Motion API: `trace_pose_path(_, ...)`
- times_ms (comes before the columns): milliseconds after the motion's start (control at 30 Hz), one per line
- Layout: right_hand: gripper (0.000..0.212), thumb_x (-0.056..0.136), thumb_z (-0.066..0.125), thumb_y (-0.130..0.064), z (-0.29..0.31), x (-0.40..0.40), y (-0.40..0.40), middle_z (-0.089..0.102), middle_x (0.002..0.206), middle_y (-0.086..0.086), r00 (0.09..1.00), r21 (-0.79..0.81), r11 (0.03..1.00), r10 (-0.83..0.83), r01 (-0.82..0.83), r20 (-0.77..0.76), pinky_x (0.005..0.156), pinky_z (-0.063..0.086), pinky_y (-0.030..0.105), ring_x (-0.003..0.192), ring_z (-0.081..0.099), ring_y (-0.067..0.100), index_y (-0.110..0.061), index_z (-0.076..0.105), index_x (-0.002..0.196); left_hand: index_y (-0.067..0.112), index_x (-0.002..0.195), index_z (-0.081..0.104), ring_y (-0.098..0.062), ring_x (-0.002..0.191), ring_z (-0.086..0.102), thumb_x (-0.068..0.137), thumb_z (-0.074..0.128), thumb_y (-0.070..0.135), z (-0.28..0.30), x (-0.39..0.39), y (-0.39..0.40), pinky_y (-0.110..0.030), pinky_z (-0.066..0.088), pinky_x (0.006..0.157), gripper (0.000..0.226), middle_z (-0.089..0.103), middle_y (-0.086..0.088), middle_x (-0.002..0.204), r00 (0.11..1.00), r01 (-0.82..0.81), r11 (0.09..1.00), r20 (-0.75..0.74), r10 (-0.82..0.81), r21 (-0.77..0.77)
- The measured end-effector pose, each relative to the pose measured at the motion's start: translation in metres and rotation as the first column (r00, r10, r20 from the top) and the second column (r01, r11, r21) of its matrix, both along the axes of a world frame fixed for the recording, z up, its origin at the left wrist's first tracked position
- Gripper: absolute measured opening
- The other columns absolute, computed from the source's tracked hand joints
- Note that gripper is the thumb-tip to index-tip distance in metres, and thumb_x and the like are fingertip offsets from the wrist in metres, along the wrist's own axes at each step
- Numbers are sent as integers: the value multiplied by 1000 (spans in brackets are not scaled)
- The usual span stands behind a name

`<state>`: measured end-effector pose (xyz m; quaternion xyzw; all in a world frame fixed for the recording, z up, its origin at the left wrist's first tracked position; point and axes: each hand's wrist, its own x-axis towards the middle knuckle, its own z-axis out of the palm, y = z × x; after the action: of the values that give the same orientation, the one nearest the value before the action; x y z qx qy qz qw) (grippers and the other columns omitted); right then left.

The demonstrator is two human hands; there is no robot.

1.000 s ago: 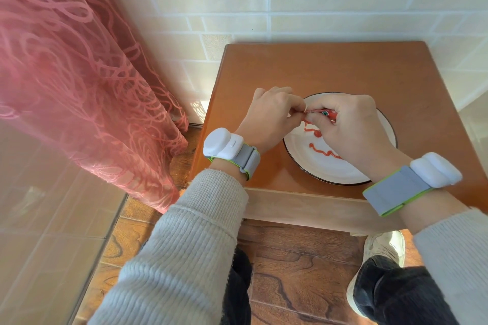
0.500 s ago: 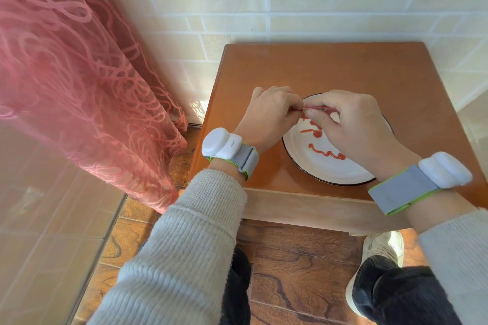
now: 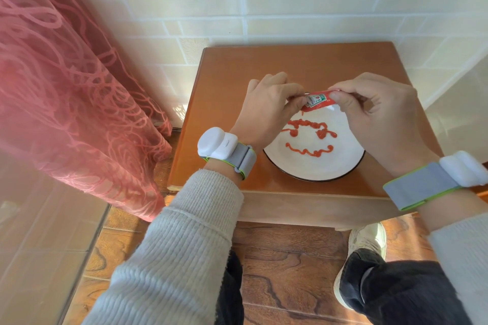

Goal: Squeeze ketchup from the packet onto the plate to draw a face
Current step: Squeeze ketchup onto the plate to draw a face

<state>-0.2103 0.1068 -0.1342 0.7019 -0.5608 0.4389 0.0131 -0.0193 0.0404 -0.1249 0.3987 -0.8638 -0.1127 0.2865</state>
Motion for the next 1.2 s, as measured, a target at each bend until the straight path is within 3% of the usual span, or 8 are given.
trace_pose_path(267,16,98,68,-15,3,-1,4,71,83,5,994,3,999,40,-41,106,69,49,28,76,63,18,-4,77,90,15,82,67,-18,76,47,90,58,21,-2,-16,7,-36,29,71,13,58,0,81,998,55,997,-13,-56,-50)
trace_pose_path(467,14,95,67,-13,3,9,3,69,80,2,983,34,998,-61,56,172,69,40,7,74,55,6,-4,74,87,14,79,66,-18,76,48,90,58,19,-1,-20,9,-36,29,73,14,58,2,79,996,61,998,-61,-62,-7)
trace_pose_path(667,8,94,70,-18,5,5,2,67,78,-10,977,141,990,-20,-10,213,69,52,23,74,63,9,-12,76,92,15,77,64,-12,75,43,90,58,18,-2,-16,9,-33,28,72,15,50,10,77,996,63,998,-57,-63,6)
trace_pose_path(800,11,94,68,-16,2,8,2,70,79,-3,987,94,995,-38,24,156,67,52,30,74,63,13,-10,75,89,16,77,63,-16,76,47,90,59,19,-1,-15,10,-36,31,75,14,51,9,77,994,74,996,-81,-70,52)
trace_pose_path(967,12,95,69,-15,1,14,2,72,81,2,997,77,997,9,-15,74,67,49,22,76,61,10,-7,75,89,15,82,66,-15,73,44,91,59,22,-3,-15,10,-39,33,72,13,55,6,75,993,111,992,-42,-108,57)
trace_pose_path(1100,12,93,72,-20,2,10,2,72,91,-2,995,147,988,33,-47,98,73,53,26,83,64,12,-11,75,101,13,79,67,-14,68,44,91,59,18,-1,-11,8,-34,31,66,16,55,6,71,992,105,994,-62,-106,-23)
trace_pose_path(1200,8,92,73,-16,1,8,2,69,83,-3,996,147,988,42,-54,83,70,51,23,76,61,9,-10,76,95,13,79,68,-15,67,45,90,59,18,0,-11,8,-35,32,66,15,56,5,70,992,106,994,-71,-108,-37)
